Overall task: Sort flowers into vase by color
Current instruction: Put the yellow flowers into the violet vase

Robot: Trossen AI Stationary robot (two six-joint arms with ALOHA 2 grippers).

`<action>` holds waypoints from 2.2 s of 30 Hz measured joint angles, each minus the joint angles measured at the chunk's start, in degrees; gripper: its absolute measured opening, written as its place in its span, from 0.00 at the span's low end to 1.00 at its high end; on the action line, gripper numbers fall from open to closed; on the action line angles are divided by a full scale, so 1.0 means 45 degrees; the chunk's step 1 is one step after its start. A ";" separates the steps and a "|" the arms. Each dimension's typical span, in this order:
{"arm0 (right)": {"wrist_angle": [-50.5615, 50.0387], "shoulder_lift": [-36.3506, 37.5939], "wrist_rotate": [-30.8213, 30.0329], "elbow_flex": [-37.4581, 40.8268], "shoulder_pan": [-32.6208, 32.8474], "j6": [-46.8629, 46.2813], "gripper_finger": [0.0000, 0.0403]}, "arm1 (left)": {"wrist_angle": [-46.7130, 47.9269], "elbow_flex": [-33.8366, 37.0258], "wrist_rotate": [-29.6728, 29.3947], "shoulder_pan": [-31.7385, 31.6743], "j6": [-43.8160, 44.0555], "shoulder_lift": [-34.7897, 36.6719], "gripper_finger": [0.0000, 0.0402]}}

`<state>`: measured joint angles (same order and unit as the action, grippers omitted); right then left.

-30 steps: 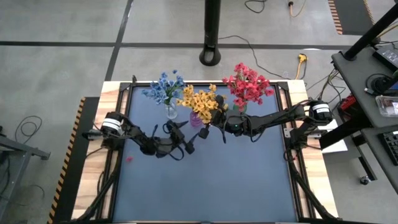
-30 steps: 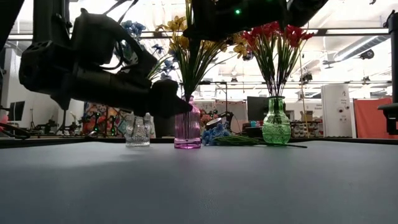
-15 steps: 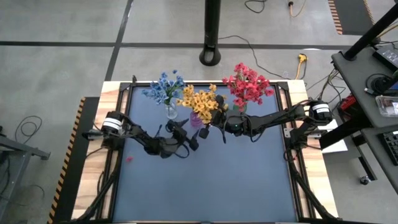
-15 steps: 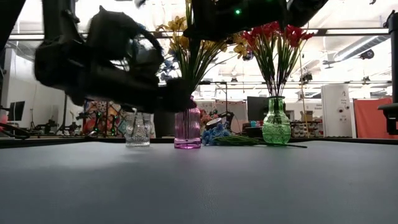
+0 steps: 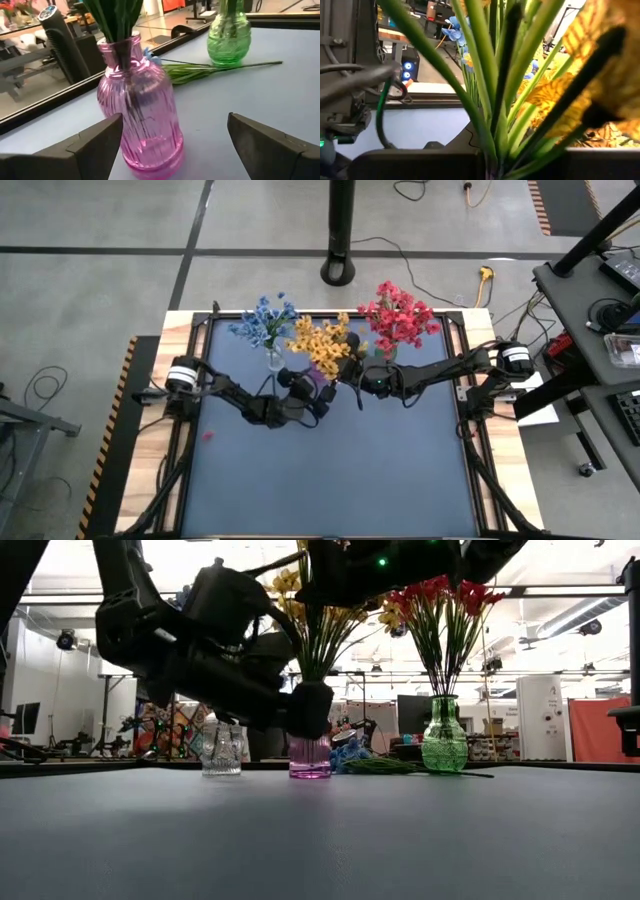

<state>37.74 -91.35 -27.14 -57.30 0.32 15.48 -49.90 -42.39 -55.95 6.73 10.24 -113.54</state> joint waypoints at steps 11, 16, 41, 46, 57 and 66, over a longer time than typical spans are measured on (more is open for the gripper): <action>-0.0140 0.0000 0.0044 0.0000 -0.0102 -0.0110 0.05 | 0.0061 0.0174 -0.0590 -0.0045 0.0464 0.0000 0.85; -0.0175 0.0000 0.0044 0.0000 -0.0103 -0.0115 0.05 | -0.0189 0.0282 -0.0783 -0.0269 0.0515 0.0000 0.85; -0.0389 0.0000 0.0029 -0.0010 -0.0126 -0.0106 0.05 | -0.1116 -0.0844 0.0637 -0.1410 -0.0044 -0.1359 0.85; -0.0448 0.0000 0.0048 -0.0010 -0.0136 -0.0109 0.05 | -0.1115 -0.0896 0.0670 -0.1550 0.0019 -0.1476 0.85; -0.0549 0.0000 0.0073 -0.0010 -0.0194 -0.0190 0.05 | -0.1130 -0.0899 0.1023 -0.1840 0.0520 -0.1715 0.77; -0.0578 0.0000 0.0056 -0.0010 -0.0194 -0.0272 0.05 | -0.1120 -0.0894 0.1001 -0.1852 0.0612 -0.1715 0.63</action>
<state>35.14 -91.35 -26.88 -57.34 -0.56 14.26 -54.94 -46.41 -51.44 -1.61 12.99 -121.25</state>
